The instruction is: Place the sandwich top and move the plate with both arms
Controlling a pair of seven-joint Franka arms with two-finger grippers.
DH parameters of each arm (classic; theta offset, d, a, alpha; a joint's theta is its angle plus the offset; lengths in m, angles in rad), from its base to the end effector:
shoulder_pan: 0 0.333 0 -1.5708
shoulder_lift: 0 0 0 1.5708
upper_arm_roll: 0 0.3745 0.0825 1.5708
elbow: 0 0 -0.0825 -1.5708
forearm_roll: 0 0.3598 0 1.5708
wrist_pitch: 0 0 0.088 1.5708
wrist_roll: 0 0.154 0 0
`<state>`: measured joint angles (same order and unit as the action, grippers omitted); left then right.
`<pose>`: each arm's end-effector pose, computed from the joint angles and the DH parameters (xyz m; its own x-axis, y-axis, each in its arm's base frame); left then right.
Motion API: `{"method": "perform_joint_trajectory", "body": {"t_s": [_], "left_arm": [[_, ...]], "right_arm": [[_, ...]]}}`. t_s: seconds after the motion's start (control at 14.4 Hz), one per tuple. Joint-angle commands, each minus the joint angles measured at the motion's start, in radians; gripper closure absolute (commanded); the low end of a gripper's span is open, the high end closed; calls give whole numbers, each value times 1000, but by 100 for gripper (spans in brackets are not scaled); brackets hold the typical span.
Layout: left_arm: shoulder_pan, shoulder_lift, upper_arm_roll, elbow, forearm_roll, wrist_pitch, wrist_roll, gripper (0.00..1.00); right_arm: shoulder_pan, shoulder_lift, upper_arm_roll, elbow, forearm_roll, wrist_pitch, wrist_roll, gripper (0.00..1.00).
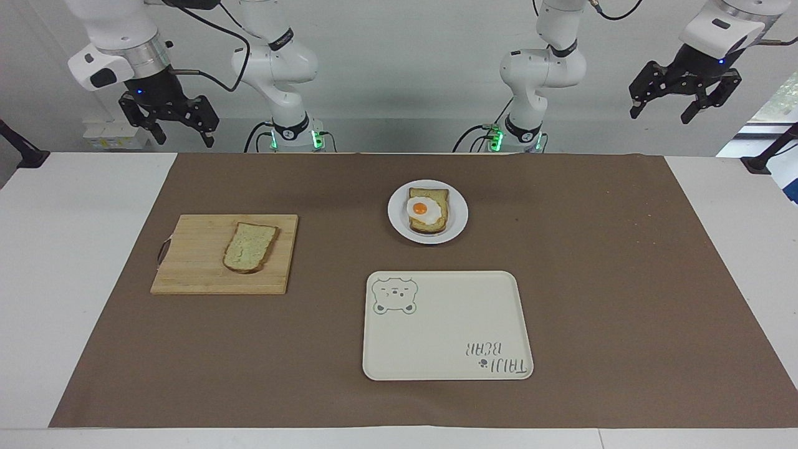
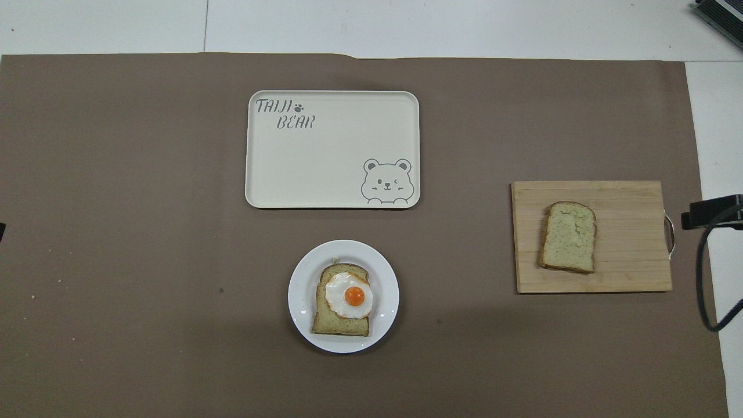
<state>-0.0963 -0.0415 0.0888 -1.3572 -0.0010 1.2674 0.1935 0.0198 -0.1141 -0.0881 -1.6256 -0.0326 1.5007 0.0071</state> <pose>0.4748 -0.0023 0.7231 0.9786 -0.2002 -0.0466 -0.1997 -0.9797 0.0139 0.4784 -0.0410 0.6630 0.9970 -0.0769 -0.0111 -0.0767 -0.9968 0.0226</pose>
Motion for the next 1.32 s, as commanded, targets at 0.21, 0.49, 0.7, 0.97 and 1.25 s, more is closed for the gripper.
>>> {"method": "perform_joint_trajectory", "body": {"t_s": [0.21, 0.49, 0.7, 0.97, 1.25], "left_arm": [[4, -24, -3, -28, -2, 3, -9, 0], [4, -23, -3, -28, -2, 3, -9, 0], [4, -23, -3, -28, -2, 3, -12, 0], [3, -23, -4, -28, -2, 3, -12, 0], [4, -24, -3, -28, -2, -6, -11, 0]], "right_arm": [[-9, -10, 4, -33, 5, 55, 5, 0], [-9, -4, 4, -52, 5, 110, 14, 0], [-44, -1, 2, -85, 5, 142, 8, 0], [-49, 19, 2, -152, 11, 255, 14, 0], [-67, 122, 2, -163, 16, 338, 5, 0]]}}
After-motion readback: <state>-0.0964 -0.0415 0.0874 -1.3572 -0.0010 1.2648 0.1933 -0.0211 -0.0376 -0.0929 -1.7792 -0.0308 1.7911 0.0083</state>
